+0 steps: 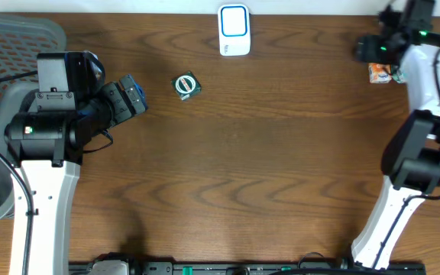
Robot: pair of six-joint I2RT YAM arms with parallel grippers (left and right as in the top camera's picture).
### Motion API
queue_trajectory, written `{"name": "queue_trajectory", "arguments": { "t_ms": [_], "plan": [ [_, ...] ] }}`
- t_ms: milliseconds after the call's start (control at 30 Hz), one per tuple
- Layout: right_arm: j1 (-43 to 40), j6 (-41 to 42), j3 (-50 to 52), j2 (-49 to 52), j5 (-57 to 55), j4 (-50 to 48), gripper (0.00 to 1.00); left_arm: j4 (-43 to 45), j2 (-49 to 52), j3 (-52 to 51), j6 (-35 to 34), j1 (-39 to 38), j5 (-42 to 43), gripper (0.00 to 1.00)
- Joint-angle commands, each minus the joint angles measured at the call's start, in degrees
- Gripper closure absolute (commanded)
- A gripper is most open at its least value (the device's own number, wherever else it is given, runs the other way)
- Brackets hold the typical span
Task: Scan the item barcode
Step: 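Carry the teal pack to the far right and drop it, then reach the right gripper to the green Zam-Buk tin and grasp it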
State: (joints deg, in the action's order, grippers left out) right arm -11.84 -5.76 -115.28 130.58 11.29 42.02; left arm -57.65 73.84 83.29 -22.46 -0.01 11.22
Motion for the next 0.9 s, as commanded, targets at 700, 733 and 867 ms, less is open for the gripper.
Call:
{"name": "queue_trajectory", "arguments": {
  "t_ms": [700, 733, 867],
  "plan": [
    [46.2, 13.4, -0.2, 8.8, -8.4, -24.4, 0.01, 0.0, 0.0, 0.2, 0.4, 0.3, -0.4, 0.02],
    [46.8, 12.5, -0.2, 9.5, -9.7, -24.4, 0.01, 0.0, 0.0, 0.2, 0.4, 0.3, -0.4, 0.02],
    [48.1, 7.7, -0.2, 13.1, -10.3, -26.8, 0.01, 0.0, 0.0, 0.2, 0.4, 0.3, -0.4, 0.02]
  ]
}}
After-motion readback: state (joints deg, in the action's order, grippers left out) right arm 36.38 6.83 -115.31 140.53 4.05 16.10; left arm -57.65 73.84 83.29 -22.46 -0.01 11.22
